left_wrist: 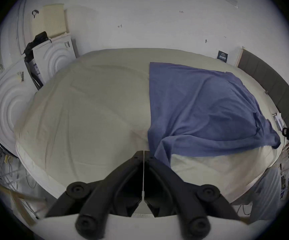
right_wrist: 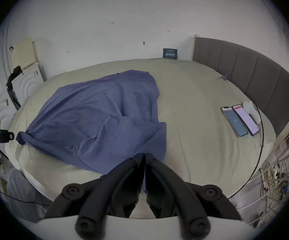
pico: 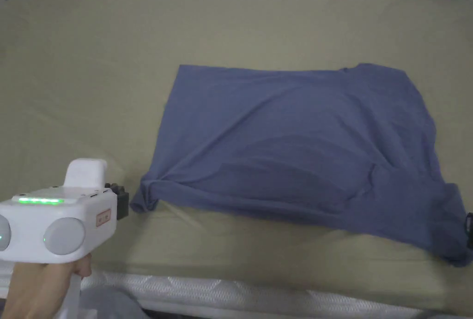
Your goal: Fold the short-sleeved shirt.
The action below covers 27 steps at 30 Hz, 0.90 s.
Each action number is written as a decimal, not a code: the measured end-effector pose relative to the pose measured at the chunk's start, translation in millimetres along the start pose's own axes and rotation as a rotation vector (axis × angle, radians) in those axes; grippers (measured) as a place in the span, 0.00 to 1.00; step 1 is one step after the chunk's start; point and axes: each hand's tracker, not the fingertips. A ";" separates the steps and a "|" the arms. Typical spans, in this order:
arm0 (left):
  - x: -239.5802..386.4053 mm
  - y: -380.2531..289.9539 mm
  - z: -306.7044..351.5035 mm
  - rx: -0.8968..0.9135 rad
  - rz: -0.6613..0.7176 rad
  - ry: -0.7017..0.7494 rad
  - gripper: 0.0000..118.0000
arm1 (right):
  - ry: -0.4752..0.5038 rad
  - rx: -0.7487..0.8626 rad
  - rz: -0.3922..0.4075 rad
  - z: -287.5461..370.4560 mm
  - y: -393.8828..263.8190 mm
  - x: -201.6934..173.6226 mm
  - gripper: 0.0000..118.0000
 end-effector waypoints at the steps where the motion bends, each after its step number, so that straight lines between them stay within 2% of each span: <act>1: -0.3 -0.2 -1.6 -0.005 0.004 -0.003 0.01 | -0.007 0.002 0.000 0.3 -1.0 -2.1 0.06; 3: -0.5 1.5 -3.7 -0.012 0.007 -0.018 0.04 | -0.003 -0.002 0.000 -2.9 -3.7 2.6 0.06; 4: -0.3 2.2 -4.9 -0.008 0.020 -0.027 0.28 | -0.002 -0.007 -0.002 -4.1 -4.1 4.8 0.06; 5: -0.2 3.7 -7.4 -0.008 0.028 -0.034 0.64 | 0.001 -0.013 -0.009 -4.9 -4.4 6.3 0.06; 6: -0.2 4.5 -11.8 -0.018 0.030 -0.037 0.97 | 0.000 -0.016 -0.011 -5.5 -4.7 7.7 0.06; 7: -0.1 4.8 -20.4 -0.042 0.041 -0.041 0.99 | -0.007 -0.019 -0.003 -6.2 -6.2 5.1 0.06; 8: -2.3 1.8 -24.8 -0.032 0.063 -0.060 0.93 | -0.008 -0.026 0.000 -7.4 -6.6 5.9 0.06; 11: -2.0 0.9 -40.4 -0.062 0.065 -0.055 0.89 | -0.010 -0.039 0.008 -11.0 -8.6 7.4 0.06; 12: -0.5 -0.4 -44.6 -0.063 0.065 -0.052 0.79 | -0.013 -0.044 0.009 -12.6 -9.1 8.1 0.06; 14: 6.1 3.7 -48.3 -0.083 0.037 -0.052 0.24 | -0.019 -0.060 0.013 -16.4 -10.5 10.6 0.06; 15: 8.3 2.3 -48.5 -0.076 0.026 -0.054 0.01 | -0.022 -0.072 0.011 -20.1 -11.0 13.1 0.08; 16: 9.3 1.6 -50.1 -0.079 0.019 -0.057 0.01 | -0.019 -0.080 0.012 -21.2 -11.4 15.0 0.27; 17: 11.1 1.9 -50.3 -0.096 0.018 -0.108 0.01 | -0.012 -0.093 0.015 -21.5 -11.5 16.8 0.27; 18: 14.0 5.5 -49.8 -0.114 0.019 -0.117 0.01 | -0.001 -0.107 0.019 -21.4 -11.3 18.3 0.35; 19: 16.1 6.8 -49.3 -0.109 0.008 -0.109 0.01 | 0.017 -0.131 0.022 -28.1 -14.2 24.5 0.53; 20: 18.0 6.6 -48.3 -0.099 -0.002 -0.101 0.01 | 0.028 -0.161 0.024 -32.6 -16.0 26.5 0.83; 21: 18.6 7.0 -48.4 -0.099 -0.010 -0.096 0.01 | 0.032 -0.157 0.027 -33.9 -17.4 28.0 0.97; 24: 15.7 9.4 -46.0 -0.097 0.024 -0.087 0.01 | 0.021 -0.202 0.051 -42.4 -20.2 27.6 0.89; 25: 13.7 10.1 -46.6 -0.097 0.043 -0.090 0.01 | 0.013 -0.208 0.052 -46.9 -23.2 29.2 0.78; 26: 13.2 11.1 -45.6 -0.098 0.055 -0.088 0.01 | 0.008 -0.215 0.057 -49.6 -25.1 31.1 0.56; 27: 12.7 11.6 -45.5 -0.098 0.060 -0.087 0.01 | -0.001 -0.210 0.053 -51.6 -26.0 31.9 0.25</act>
